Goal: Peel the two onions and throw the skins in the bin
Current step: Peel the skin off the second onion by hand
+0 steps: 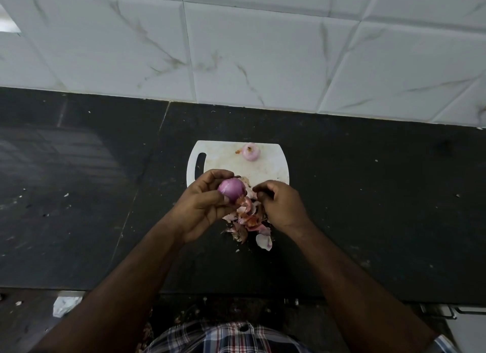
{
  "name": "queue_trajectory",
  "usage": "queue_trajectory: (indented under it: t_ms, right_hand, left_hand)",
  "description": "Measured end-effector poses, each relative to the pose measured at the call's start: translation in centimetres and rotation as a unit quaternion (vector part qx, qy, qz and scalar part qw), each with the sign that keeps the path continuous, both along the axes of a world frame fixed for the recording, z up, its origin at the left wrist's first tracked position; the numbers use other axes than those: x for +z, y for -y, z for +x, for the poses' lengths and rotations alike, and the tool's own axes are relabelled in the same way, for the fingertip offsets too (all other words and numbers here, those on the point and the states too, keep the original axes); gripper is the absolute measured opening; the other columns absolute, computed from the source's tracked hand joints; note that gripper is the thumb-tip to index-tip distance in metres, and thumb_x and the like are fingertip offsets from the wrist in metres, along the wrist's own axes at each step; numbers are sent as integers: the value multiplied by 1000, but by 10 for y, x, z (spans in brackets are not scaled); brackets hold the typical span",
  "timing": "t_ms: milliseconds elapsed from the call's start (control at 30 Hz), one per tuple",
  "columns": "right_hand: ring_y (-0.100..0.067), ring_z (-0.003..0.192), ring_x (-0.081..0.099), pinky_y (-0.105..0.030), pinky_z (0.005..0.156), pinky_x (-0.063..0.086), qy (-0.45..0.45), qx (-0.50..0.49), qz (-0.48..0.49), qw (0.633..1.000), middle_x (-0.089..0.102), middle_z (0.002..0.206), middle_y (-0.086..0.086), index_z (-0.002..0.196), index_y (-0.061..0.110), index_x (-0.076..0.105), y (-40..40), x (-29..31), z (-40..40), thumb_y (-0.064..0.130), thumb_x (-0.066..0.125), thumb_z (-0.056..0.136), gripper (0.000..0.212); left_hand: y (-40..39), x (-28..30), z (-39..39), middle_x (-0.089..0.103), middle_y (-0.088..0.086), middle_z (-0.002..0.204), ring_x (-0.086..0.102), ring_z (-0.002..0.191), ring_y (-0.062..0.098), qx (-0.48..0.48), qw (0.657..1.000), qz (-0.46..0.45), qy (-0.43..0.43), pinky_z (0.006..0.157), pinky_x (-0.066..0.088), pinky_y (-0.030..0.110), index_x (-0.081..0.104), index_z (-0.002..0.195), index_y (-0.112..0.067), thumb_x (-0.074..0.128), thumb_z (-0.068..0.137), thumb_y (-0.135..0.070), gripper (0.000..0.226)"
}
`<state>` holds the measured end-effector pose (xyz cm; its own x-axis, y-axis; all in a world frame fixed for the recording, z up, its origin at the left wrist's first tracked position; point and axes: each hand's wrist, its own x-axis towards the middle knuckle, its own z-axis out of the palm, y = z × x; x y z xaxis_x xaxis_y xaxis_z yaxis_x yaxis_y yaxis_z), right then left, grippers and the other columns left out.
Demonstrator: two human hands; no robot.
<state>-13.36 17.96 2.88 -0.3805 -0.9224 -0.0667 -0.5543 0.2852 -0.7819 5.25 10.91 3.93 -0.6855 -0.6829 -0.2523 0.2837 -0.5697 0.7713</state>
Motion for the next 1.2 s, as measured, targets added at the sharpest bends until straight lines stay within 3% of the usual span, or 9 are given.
queue_trajectory:
  t_ms: [133,233,333,433,633,900,967,1067,1200]
  right_hand:
    - [-15,71,63,-32,65,48,5,9,37,999,70,76,-1,86,9,72,-2,-1,-4,38,58,98,34]
    - [-9,94,71,-34,85,58,147,4,-7,989,76,99,5,107,21,74,3,10,-1,37,66,93,23]
    - [-14,92,73,-35,83,61,251,0,-33,967,75,101,-1,114,20,73,7,14,7,22,72,90,24]
    - [-19,88,74,-41,80,62,219,-20,-61,974,76,93,-4,98,17,76,10,15,13,5,72,87,16]
    - [-16,73,74,-36,73,63,184,-47,-69,979,73,90,1,99,14,74,12,20,13,1,66,91,18]
    - [-9,88,70,-33,82,58,27,3,25,999,77,101,0,100,15,78,0,5,-5,33,70,90,22]
    - [-3,96,68,-25,87,55,57,25,14,998,75,112,4,111,19,76,1,13,-1,40,72,87,32]
    - [-4,101,69,-34,93,57,122,53,0,991,74,112,6,121,20,70,4,18,10,47,75,83,47]
    - [-10,94,73,-40,87,60,170,59,-25,983,76,103,2,114,16,74,7,12,15,32,80,83,36]
  left_hand:
    - [2,0,2,64,15,117,70,93,30,2,1000,11,-4,74,62,37,60,112,-10,55,69,12,49]
    - [1,-3,0,66,15,114,69,92,28,-3,1000,10,-3,72,61,34,60,109,-10,53,66,13,49]
    - [-1,-5,-2,67,14,112,68,91,28,-10,1000,9,0,72,60,33,59,107,-10,51,65,14,48]
    - [-1,-7,-4,63,14,117,68,95,28,-15,1000,-6,15,78,60,33,60,110,-9,57,69,13,46]
    - [1,-10,3,61,20,125,67,103,34,-39,997,-11,65,94,56,48,61,119,-7,68,75,5,46]
    - [3,-6,7,62,20,117,64,94,34,-15,998,61,3,93,53,49,59,112,-9,55,74,1,40]
    - [2,-6,5,61,20,116,64,95,35,-13,998,63,2,90,56,47,59,112,-9,55,74,1,39]
    - [0,-4,1,61,19,117,65,93,32,-11,998,58,4,83,58,43,61,109,-9,55,73,1,37]
    - [-2,-3,-1,65,17,114,66,91,29,-11,999,47,11,78,59,40,62,108,-8,54,73,1,37]
